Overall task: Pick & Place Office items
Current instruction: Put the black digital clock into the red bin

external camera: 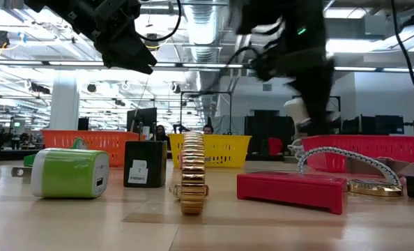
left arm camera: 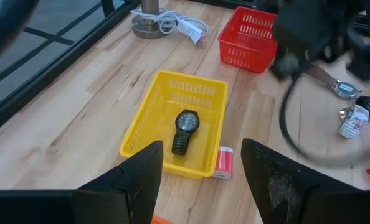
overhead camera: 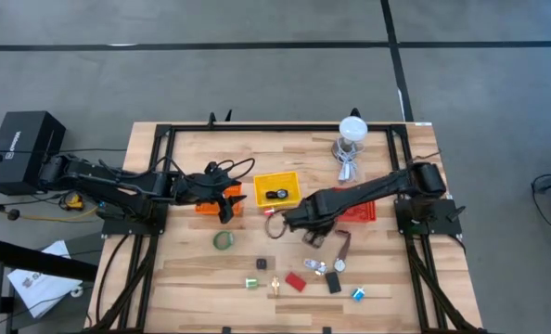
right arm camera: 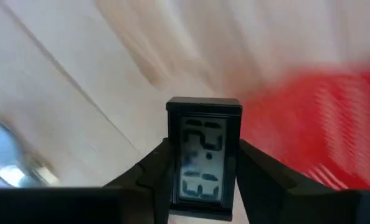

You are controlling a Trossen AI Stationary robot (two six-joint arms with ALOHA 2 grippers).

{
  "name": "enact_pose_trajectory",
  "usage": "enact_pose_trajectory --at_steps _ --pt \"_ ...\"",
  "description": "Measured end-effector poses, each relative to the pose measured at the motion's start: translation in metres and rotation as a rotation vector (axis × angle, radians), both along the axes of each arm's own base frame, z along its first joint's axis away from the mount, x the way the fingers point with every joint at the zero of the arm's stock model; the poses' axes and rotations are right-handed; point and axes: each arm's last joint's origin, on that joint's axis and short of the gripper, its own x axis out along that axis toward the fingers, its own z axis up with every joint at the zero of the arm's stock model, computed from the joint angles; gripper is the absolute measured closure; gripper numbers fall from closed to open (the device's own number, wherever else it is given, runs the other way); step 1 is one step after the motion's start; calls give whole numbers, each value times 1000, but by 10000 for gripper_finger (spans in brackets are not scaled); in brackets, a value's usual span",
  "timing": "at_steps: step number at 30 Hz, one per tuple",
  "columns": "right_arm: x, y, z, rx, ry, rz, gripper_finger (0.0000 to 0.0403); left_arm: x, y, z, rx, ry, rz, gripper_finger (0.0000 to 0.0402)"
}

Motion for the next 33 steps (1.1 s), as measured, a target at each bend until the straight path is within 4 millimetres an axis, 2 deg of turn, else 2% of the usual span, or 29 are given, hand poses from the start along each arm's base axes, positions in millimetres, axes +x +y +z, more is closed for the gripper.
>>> enact_pose_trajectory --at_steps 4,8,16,21,27,33 --pt "-21 -6 28 -75 22 -33 273 0 0 0 0 -3 0 188" --pt "-39 -12 49 -145 42 -85 262 0 0 0 -1 -5 0 188" --pt "-58 -17 71 -176 46 -77 268 0 0 0 -1 -5 0 188" --pt "-62 -19 71 -173 41 -56 263 0 0 0 -1 0 -1 188" --pt "-88 -24 48 -158 98 -100 264 0 -2 0 -6 -1 -13 188" --pt "-102 -30 24 -110 -74 -114 263 0 -3 0 -8 -5 -18 188"
